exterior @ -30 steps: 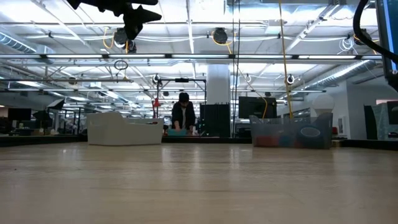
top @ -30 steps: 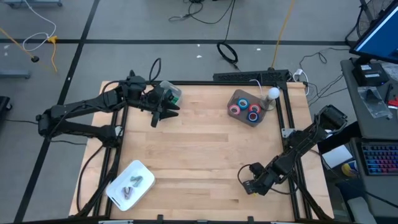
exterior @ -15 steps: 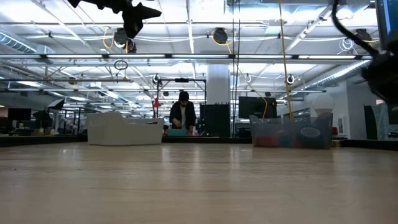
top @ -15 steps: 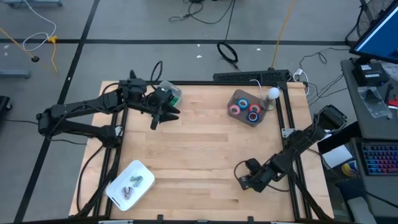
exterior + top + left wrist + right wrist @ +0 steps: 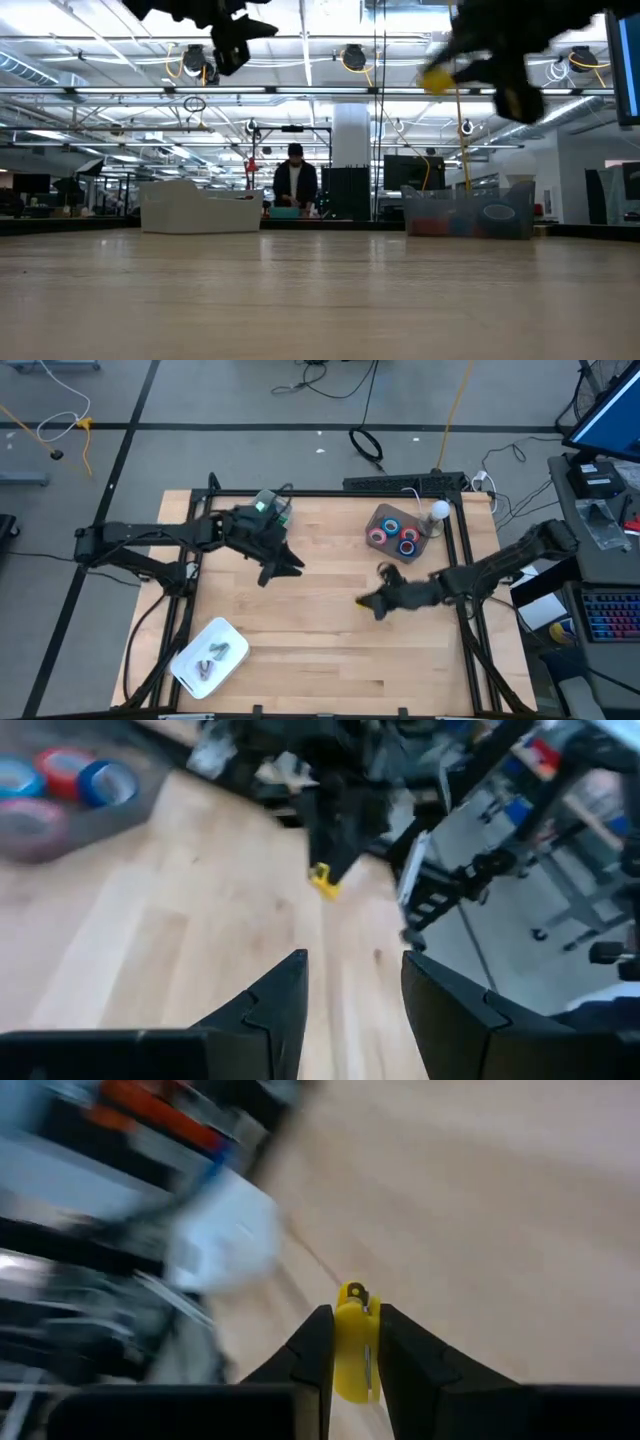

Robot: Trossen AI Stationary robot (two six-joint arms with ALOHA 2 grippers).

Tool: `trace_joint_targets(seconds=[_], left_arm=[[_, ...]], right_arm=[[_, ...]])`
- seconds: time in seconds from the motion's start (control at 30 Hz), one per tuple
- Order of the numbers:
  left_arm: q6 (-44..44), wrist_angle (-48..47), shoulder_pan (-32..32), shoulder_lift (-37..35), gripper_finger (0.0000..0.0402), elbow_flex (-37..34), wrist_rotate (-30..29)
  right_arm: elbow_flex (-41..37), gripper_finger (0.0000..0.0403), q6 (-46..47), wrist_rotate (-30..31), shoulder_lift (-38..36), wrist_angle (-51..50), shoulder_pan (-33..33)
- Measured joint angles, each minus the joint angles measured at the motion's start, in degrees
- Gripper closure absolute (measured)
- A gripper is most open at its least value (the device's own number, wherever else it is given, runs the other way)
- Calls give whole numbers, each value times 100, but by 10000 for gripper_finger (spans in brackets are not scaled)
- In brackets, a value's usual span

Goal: Pick and place Stapler, Stapler remover, tape
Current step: Put the small yellow stapler into the gray bin

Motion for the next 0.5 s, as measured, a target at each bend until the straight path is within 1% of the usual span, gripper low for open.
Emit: trace_joint_targets(seconds=[0.13, 0.27, 0.33, 0.4, 0.5], left_arm=[[-126, 948, -230, 401, 238, 0, 8], [-290, 2089, -370, 785, 238, 0, 8], [-362, 2693, -408, 1010, 238, 0, 9], [-576, 3092, -424, 1186, 238, -2, 11], [-897, 3623, -423, 1449, 238, 0, 6]], right_arm=[[2, 352, -1195, -112, -312, 1215, -510], [7, 352, -1939, -535, -393, 2189, -895], [7, 353, -2141, -704, -386, 2401, -1036], [7, 353, -2234, -833, -387, 2466, -1160], [7, 353, -2302, -860, -383, 2487, -1269]])
